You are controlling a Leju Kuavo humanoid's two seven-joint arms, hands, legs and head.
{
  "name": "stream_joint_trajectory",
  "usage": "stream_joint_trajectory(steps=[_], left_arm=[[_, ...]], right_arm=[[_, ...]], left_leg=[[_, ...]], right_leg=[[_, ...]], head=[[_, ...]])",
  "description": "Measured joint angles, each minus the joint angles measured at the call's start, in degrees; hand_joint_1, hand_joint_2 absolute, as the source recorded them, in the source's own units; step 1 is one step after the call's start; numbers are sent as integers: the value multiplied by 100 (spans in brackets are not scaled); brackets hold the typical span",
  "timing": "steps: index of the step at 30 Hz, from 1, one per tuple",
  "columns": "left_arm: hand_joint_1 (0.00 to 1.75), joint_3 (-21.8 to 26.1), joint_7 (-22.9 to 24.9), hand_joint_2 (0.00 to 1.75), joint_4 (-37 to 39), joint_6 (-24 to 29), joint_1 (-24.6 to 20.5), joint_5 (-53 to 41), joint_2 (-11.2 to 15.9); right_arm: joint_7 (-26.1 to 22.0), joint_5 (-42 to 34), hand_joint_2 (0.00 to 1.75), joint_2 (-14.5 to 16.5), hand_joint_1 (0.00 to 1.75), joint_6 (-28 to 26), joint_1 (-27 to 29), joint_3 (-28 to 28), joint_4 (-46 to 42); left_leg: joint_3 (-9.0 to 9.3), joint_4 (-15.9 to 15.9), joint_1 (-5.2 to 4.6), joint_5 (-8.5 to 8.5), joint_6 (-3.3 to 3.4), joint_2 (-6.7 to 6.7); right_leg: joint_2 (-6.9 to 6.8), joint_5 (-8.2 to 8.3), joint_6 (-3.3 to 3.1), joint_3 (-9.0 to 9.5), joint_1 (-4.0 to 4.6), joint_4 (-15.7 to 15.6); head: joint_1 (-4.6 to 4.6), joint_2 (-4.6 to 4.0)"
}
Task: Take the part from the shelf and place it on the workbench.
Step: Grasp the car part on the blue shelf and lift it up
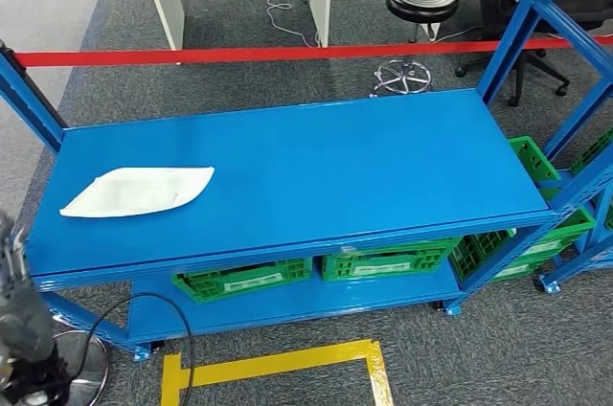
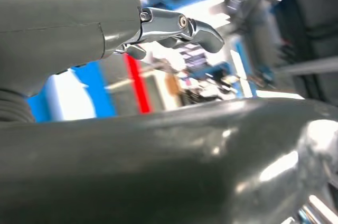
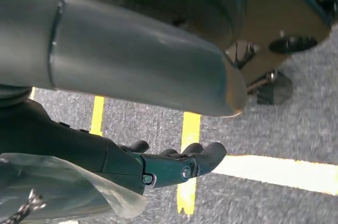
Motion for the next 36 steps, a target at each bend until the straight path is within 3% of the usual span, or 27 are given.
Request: stream_joint_trajectory(steps=[10,20,24,36], left_arm=[[0,-1223,377,0,34,628,-1053,-953,468],[0,-1890,1276,0,606,1541,-1928,-1705,576],[0,-2024,1663,175,915,1748,-2228,-1865,554],[0,-2449,2396,175,2593,1843,-3338,-2927,479]], right_arm=[[237,209,0,7,0,237,-89,4,110],[273,248,0,79,0,211,-121,37,167],[335,257,0,96,0,201,-130,69,190],[557,272,0,105,0,203,-174,286,221]], left_leg=[[0,2,0,0,0,0],[-1,3,0,0,0,-1],[-1,4,0,0,0,-1],[-2,8,0,1,0,2]], right_leg=[[1,1,0,0,0,1],[2,1,0,0,0,3],[3,1,0,0,0,3],[9,5,0,-4,0,4]], head=[[1,0],[1,0],[1,0],[0,0]])
